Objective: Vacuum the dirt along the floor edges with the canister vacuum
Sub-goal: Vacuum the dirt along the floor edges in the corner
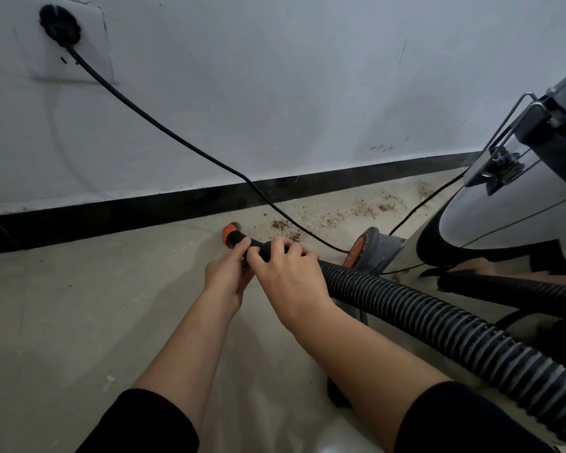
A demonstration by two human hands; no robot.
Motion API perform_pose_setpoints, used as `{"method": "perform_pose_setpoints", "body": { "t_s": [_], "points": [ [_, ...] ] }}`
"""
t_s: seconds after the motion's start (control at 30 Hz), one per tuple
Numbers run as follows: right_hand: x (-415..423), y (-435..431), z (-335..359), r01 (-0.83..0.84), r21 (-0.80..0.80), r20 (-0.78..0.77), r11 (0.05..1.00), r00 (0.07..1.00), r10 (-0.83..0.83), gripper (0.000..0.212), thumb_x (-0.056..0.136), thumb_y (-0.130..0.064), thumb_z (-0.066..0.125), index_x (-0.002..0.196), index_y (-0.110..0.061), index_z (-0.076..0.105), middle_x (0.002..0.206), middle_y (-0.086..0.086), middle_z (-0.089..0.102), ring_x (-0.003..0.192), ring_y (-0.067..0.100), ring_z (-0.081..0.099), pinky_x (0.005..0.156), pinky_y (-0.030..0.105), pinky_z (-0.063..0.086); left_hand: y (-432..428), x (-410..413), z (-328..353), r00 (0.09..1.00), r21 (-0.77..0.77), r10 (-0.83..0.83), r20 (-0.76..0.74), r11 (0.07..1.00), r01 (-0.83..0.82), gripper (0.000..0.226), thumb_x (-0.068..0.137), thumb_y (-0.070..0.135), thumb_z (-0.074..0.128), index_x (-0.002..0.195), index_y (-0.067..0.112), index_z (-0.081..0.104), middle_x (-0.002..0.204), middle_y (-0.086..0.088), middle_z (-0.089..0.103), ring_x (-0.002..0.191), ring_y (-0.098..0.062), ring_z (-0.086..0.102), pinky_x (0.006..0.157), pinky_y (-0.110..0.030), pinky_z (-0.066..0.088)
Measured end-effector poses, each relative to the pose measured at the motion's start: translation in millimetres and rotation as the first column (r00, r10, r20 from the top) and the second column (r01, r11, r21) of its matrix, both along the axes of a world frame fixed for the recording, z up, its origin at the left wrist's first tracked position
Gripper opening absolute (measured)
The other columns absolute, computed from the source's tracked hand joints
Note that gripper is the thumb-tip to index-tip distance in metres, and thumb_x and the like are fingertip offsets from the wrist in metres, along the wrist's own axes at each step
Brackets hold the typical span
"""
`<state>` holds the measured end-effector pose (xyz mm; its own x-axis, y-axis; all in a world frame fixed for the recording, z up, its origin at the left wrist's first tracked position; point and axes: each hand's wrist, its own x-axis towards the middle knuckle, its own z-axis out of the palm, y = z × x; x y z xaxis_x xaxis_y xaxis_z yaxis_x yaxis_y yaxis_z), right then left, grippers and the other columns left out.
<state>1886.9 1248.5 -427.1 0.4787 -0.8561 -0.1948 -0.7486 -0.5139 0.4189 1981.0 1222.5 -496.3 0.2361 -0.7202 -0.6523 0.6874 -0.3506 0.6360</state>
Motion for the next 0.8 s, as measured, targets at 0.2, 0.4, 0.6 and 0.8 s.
{"method": "perform_pose_setpoints", "body": {
  "t_s": [0.2,0.4,0.6,0.8],
  "points": [
    [-12.3,7.6,1.7,0.038,0.016,-0.007,0.999,0.999,-0.038,0.07,0.088,-0.008,0.056,0.144,-0.01,0.016,0.132,0.035,0.031,0.109,0.048,0.048,0.088,0.056,0.047,2.7,-12.1,3.6,0.999,0.015,-0.052,0.004,0.999,0.052,0.033,0.089,0.019,0.07,0.112,-0.004,0.063,0.086,-0.015,0.068,0.071,-0.018,0.067,0.047,-0.02,0.054],
    [-21.7,13.1,6.3,0.065,0.031,-0.018,0.997,0.998,-0.064,0.07,0.089,-0.009,0.055,0.146,-0.011,0.015,0.134,0.034,0.03,0.111,0.048,0.047,0.089,0.056,0.046,6.9,-19.8,7.5,0.993,0.021,-0.118,0.007,0.993,0.118,0.035,0.09,0.021,0.069,0.115,-0.003,0.064,0.092,-0.016,0.07,0.077,-0.02,0.069,0.051,-0.022,0.055],
    [-26.4,9.2,4.4,0.099,0.013,-0.03,0.995,0.995,-0.099,0.065,0.093,-0.009,0.051,0.146,-0.011,0.014,0.132,0.034,0.032,0.11,0.047,0.049,0.087,0.056,0.046,5.5,-29.8,12.5,0.992,-0.015,-0.124,-0.022,0.992,0.124,0.031,0.092,0.019,0.066,0.112,-0.005,0.063,0.086,-0.014,0.069,0.074,-0.018,0.068,0.052,-0.021,0.054],
    [-27.4,-0.7,0.1,0.094,-0.012,-0.033,0.995,0.995,-0.095,0.062,0.094,-0.007,0.047,0.146,-0.009,0.014,0.131,0.035,0.033,0.11,0.047,0.049,0.086,0.058,0.046,-4.2,-32.1,7.9,0.994,-0.058,-0.099,-0.038,0.994,0.097,0.031,0.091,0.015,0.068,0.113,-0.007,0.064,0.09,-0.015,0.07,0.072,-0.017,0.069,0.049,-0.021,0.055]
  ]
}}
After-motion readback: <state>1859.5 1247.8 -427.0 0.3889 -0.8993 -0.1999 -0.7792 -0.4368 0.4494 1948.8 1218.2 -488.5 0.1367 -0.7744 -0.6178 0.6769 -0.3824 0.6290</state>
